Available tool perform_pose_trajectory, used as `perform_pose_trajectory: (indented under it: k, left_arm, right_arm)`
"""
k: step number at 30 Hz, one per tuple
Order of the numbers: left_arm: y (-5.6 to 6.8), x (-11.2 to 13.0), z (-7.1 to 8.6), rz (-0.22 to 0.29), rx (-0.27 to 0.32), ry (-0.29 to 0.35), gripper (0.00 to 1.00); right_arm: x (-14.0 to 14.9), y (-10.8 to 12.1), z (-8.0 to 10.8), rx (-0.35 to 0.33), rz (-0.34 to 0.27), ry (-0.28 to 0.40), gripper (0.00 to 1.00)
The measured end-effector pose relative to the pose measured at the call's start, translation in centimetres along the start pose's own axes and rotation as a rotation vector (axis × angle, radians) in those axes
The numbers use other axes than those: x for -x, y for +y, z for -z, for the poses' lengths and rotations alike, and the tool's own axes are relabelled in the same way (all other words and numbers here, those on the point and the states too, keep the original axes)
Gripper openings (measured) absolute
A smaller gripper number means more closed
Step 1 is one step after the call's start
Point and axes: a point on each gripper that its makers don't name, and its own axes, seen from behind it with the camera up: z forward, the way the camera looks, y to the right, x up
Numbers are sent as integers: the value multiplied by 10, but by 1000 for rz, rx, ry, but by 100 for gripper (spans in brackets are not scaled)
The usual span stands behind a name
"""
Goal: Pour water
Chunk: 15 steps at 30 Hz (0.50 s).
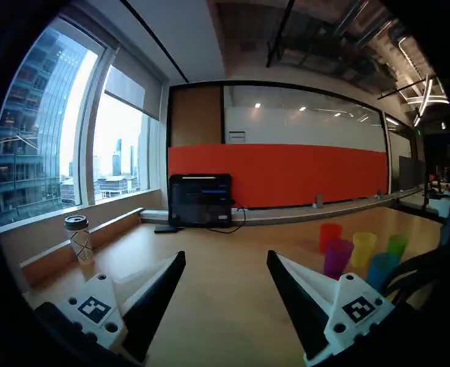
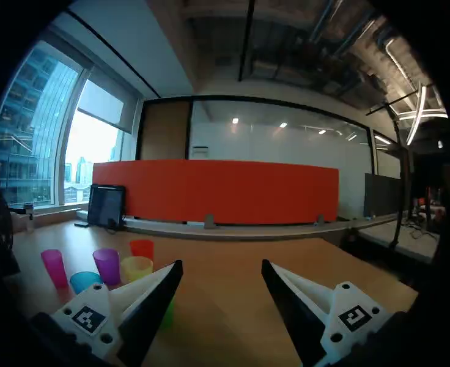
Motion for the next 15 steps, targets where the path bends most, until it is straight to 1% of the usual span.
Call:
perform_pose_trajectory:
  k: [3, 6, 12, 15]
  left_arm:
    - [5, -10, -6, 2, 7, -2, 99]
    - [7, -22, -11, 7, 18, -11, 99]
    - [6, -54, -18, 0, 32, -10, 99]
    - [3, -72, -20, -7, 31, 0, 99]
  right_arm:
    - [-9, 0, -1, -4, -4, -4, 100]
    - [-22, 1, -3, -11, -12, -12, 100]
    - [-52, 6, -10, -25, -30, -17, 100]
    - [-68, 8, -14, -29, -35, -17, 100]
